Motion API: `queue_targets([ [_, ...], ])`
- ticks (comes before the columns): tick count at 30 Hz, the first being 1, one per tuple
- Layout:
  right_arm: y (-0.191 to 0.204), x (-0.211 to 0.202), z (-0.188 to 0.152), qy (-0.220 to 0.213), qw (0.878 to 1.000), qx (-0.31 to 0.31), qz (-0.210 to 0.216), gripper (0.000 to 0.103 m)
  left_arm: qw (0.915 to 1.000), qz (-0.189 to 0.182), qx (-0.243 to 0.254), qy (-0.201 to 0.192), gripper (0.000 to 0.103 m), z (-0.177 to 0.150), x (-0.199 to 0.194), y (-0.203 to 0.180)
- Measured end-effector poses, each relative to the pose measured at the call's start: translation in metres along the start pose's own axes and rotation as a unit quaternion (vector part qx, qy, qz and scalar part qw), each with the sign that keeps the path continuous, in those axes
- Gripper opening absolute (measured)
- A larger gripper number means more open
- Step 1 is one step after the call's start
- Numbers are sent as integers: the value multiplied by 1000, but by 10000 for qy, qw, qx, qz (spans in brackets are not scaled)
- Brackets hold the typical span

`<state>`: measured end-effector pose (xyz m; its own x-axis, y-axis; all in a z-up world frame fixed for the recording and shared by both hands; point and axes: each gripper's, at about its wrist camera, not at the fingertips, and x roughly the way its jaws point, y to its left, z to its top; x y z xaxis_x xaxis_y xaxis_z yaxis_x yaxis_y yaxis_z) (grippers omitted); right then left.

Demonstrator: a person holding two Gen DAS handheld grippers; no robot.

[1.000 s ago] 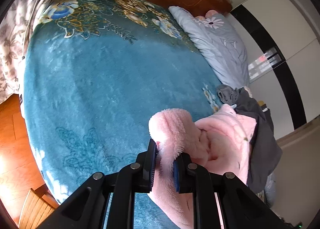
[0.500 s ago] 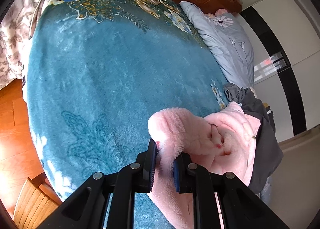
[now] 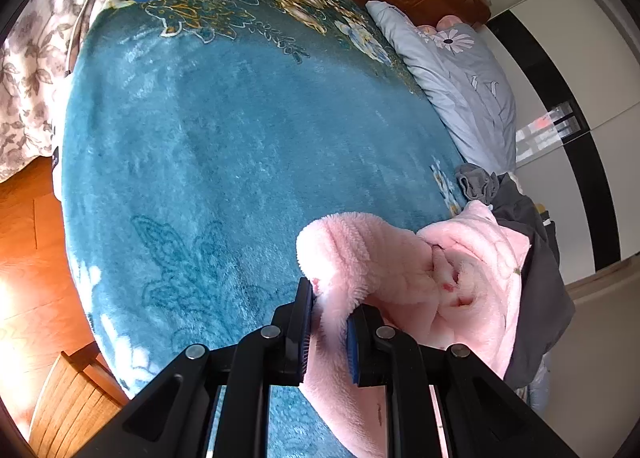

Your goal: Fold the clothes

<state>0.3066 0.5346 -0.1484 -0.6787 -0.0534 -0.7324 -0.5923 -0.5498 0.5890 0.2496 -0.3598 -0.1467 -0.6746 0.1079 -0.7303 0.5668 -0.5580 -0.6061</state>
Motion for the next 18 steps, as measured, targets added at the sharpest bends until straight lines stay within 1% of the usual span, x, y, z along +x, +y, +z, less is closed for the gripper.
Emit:
queue_targets([
  [4,2,6,10,-66,9998,157,-85,24,10000,-12,-57,13,17,0,2,2],
  [5,3,7,12,-77,9997,186,-120,21,10000,-23,-73,17,17,0,2,3],
  [6,5,8,14,-88,9996,214,-156,10,9999,-35,-96,18,17,1,2,4],
  [7,8,9,15,-66,9996,167,-232,7,9999,-32,-113,8,17,1,2,4],
  [9,14,6,14,-78,9993,38,-365,6,9999,-60,-49,-65,16,1,-1,1],
  [12,21,-16,13,-311,9990,-54,-330,4,9995,-186,93,-221,12,4,-9,-6],
  [14,27,-39,14,-513,9982,-163,-257,4,9979,-447,210,-430,11,8,-24,-14],
  [17,33,-77,10,-767,9960,-427,-194,4,9952,-732,290,-578,11,11,-45,-15],
  [18,31,-90,6,-842,9951,-475,-191,4,9947,-757,331,-608,11,11,-49,-14],
])
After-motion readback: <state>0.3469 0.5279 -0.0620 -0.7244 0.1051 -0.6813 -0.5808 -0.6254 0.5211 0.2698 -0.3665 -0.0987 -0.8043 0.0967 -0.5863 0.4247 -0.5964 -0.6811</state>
